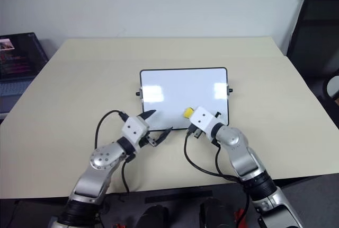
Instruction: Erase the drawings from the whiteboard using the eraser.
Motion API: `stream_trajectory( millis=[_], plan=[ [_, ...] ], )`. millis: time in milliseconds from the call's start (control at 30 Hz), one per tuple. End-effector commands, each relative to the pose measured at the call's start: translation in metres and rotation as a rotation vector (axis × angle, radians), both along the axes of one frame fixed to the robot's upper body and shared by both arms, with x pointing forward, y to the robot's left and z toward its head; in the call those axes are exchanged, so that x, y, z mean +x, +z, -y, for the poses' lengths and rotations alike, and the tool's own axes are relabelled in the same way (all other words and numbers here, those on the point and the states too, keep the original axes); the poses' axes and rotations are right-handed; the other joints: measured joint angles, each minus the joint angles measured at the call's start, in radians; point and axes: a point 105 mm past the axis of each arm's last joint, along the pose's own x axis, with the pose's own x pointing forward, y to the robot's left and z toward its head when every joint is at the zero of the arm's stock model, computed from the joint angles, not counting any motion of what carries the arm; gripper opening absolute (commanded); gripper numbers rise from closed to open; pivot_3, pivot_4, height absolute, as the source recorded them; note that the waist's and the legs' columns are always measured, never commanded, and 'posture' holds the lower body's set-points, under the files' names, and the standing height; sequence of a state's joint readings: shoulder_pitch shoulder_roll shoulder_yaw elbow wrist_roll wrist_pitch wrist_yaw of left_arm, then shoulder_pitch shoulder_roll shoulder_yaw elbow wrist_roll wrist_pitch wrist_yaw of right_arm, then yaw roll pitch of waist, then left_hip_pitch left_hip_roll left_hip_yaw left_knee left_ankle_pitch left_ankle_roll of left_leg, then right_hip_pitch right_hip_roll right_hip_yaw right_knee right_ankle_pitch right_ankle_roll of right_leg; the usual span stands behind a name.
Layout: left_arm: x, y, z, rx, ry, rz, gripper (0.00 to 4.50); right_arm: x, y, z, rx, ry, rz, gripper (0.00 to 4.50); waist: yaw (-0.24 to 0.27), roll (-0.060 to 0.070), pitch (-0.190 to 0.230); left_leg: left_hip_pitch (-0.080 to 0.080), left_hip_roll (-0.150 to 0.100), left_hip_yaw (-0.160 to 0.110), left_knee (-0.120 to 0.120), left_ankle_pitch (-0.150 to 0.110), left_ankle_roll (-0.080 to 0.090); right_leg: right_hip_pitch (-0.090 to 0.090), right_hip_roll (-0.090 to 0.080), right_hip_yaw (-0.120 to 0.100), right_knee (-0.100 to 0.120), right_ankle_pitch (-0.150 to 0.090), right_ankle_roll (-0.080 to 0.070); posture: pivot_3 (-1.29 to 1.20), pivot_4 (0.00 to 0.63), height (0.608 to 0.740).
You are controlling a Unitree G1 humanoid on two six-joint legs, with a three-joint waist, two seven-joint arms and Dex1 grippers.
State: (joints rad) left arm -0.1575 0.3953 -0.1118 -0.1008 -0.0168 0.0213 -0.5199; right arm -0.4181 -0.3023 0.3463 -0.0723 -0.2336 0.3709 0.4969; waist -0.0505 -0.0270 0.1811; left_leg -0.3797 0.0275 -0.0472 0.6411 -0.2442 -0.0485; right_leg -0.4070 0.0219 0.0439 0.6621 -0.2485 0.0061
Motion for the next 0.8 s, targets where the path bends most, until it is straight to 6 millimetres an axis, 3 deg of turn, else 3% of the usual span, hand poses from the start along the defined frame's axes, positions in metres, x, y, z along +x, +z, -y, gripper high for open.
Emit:
stream_trajectory(
  millis=[33, 233, 400, 533, 667, 800],
  plan=[
    [0.005, 0.011, -0.001, 0.000, -0.009, 0.036, 4.50, 0.010, -0.011, 0.016, -0.002, -0.081, -0.049, 0.98, -0.001, 0.000, 0.000, 0.000, 0.000, 0.000, 0.000, 0.000, 0.000, 0.000, 0.000, 0.000, 0.000, 0.000, 0.000, 0.00, 0.150, 0.740],
    [0.003, 0.009, 0.004, 0.002, -0.041, 0.026, 4.50, 0.006, 0.015, 0.018, 0.145, -0.093, 0.024, 0.98, -0.002, 0.000, 0.000, 0.000, 0.000, 0.000, 0.000, 0.000, 0.000, 0.000, 0.000, 0.000, 0.000, 0.000, 0.000, 0.00, 0.150, 0.740],
    [-0.003, 0.014, 0.024, -0.044, -0.146, 0.034, 4.50, -0.009, 0.032, 0.035, 0.183, -0.120, 0.077, 0.98, 0.013, 0.000, 0.001, -0.007, -0.001, 0.000, -0.001, 0.000, 0.000, -0.005, 0.000, 0.000, -0.001, 0.000, 0.001, 0.00, 0.150, 0.740],
    [-0.010, 0.024, 0.047, -0.127, -0.302, 0.034, 4.50, -0.017, 0.043, 0.063, 0.199, -0.214, 0.071, 0.98, 0.023, 0.001, 0.001, -0.019, -0.001, 0.000, 0.000, 0.000, 0.000, -0.015, 0.000, 0.000, -0.001, 0.000, 0.002, 0.00, 0.150, 0.740],
    [-0.023, 0.030, 0.069, -0.202, -0.513, -0.026, 4.50, -0.027, 0.055, 0.106, 0.175, -0.357, 0.056, 0.98, 0.023, 0.001, 0.001, -0.019, -0.002, -0.001, 0.000, 0.000, 0.000, -0.015, 0.001, -0.001, -0.001, 0.000, 0.002, 0.00, 0.150, 0.740],
    [-0.028, 0.031, 0.077, -0.236, -0.637, -0.088, 4.50, -0.035, 0.056, 0.134, 0.151, -0.460, 0.000, 0.98, 0.020, 0.001, 0.001, -0.018, -0.002, -0.001, 0.001, 0.000, 0.000, -0.014, 0.003, -0.002, 0.000, 0.000, 0.002, 0.00, 0.150, 0.740]
  ],
)
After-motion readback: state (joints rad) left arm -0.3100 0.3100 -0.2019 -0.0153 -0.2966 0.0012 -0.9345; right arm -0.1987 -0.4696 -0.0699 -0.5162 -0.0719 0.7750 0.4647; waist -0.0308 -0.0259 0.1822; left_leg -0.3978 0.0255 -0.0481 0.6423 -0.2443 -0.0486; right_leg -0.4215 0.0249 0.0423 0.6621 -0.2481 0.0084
